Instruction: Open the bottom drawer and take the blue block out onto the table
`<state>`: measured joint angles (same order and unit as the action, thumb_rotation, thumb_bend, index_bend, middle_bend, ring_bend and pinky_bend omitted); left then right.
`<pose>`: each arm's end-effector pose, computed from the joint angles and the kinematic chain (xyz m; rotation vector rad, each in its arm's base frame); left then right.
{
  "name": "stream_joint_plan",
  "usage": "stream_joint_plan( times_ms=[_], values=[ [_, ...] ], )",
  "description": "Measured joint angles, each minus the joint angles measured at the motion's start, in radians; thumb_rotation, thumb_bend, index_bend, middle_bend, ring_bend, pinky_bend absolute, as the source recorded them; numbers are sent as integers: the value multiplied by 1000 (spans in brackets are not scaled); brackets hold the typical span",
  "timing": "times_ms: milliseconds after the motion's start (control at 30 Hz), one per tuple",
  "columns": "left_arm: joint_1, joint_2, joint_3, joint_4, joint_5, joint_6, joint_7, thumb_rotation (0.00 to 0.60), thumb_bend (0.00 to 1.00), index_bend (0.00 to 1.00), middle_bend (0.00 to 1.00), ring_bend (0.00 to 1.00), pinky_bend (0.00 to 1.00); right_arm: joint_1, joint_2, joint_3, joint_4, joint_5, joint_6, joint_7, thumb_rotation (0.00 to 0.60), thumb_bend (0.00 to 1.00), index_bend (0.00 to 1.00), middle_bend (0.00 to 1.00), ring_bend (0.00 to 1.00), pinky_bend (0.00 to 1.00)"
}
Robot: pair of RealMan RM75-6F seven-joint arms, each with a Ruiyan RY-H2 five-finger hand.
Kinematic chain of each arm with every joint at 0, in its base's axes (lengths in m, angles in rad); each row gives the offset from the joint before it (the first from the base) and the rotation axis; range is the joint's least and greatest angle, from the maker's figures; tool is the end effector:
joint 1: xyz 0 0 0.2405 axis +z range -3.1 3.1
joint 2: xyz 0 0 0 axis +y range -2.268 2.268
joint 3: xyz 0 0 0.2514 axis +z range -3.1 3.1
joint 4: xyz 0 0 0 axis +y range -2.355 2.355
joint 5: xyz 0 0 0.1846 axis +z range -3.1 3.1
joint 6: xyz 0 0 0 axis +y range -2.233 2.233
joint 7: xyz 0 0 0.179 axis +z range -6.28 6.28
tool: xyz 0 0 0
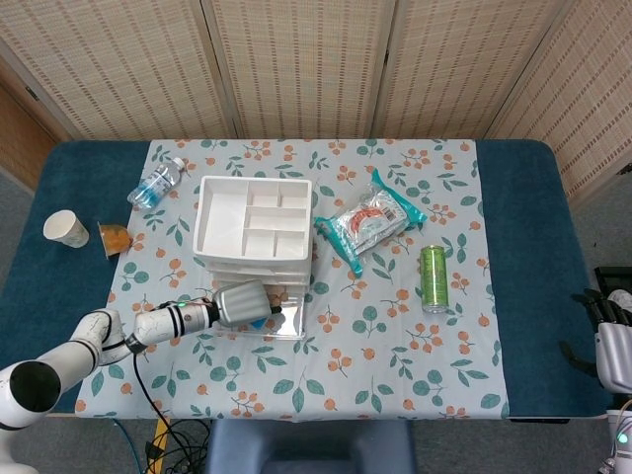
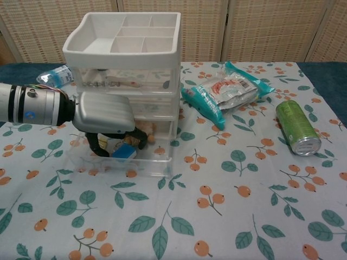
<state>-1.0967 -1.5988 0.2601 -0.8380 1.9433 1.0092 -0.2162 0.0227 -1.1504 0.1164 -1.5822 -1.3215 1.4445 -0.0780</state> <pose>-0.1127 0.3804 -0.0435 -2.6374 0.0722 -0.7109 -0.3388 -0.2028 0.1900 1.2031 -0.9461 0.7358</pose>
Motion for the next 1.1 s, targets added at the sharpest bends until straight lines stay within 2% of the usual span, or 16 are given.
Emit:
stream_joint_plan(
  times_ms=[333, 1100],
  values=[
    [-8, 7, 9, -24, -1, -14, 11, 600, 171, 334, 934, 1000, 1000, 6, -3, 1, 4, 4, -8, 3, 600, 268, 210, 163, 234, 215],
    [-5, -29, 28, 27, 0, -8, -32, 600, 171, 445, 934, 1000, 1000, 6, -2, 2, 0, 8, -2, 4, 600, 267, 214, 169, 241, 215]
  ],
)
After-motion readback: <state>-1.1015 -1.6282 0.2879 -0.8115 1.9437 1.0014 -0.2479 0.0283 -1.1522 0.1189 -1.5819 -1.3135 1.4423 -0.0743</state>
